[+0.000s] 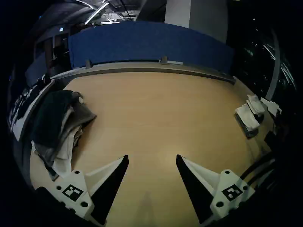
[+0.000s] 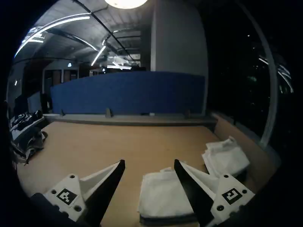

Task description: Fold towel

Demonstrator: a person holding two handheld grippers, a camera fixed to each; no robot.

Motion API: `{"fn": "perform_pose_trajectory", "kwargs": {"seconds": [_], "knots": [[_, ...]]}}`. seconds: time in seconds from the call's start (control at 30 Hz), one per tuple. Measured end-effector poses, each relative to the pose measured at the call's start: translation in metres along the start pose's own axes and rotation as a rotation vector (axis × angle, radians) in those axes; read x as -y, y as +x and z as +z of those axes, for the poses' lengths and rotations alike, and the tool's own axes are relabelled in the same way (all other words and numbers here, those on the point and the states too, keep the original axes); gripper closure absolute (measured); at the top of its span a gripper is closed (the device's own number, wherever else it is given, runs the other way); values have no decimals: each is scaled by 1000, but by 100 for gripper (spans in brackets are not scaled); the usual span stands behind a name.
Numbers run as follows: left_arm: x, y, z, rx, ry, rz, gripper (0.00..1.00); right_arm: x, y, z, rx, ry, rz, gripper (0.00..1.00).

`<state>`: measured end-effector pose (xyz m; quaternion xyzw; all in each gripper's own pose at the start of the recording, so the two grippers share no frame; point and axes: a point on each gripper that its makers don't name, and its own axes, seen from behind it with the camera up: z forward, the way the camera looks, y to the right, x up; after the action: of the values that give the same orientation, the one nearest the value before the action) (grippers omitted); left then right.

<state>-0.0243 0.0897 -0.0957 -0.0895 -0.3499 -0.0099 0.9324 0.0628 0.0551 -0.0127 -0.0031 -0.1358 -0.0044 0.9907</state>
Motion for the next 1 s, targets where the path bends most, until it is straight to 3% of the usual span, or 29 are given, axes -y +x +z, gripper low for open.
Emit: {"fn": "perform_pose_trajectory", "kwargs": {"seconds": [0.1,0.3,0.57,0.7,0.87,1.0], "knots": [[4,14,-3,-56,8,0,7,9,13,-10,-55,1,2,0],[9,48,-10,-191,18,-15,8,32,24,-22,-97,51,10,0],[23,98,-22,-377,65,-20,7,37,25,-26,-117,28,9,0],[34,126,-36,-494,92,-40,7,39,26,-28,-131,21,23,0],[44,138,-42,-555,105,-83,8,38,30,-31,-144,13,43,0],[49,137,-43,-570,130,-73,8,36,31,-31,-156,6,55,0]]}}
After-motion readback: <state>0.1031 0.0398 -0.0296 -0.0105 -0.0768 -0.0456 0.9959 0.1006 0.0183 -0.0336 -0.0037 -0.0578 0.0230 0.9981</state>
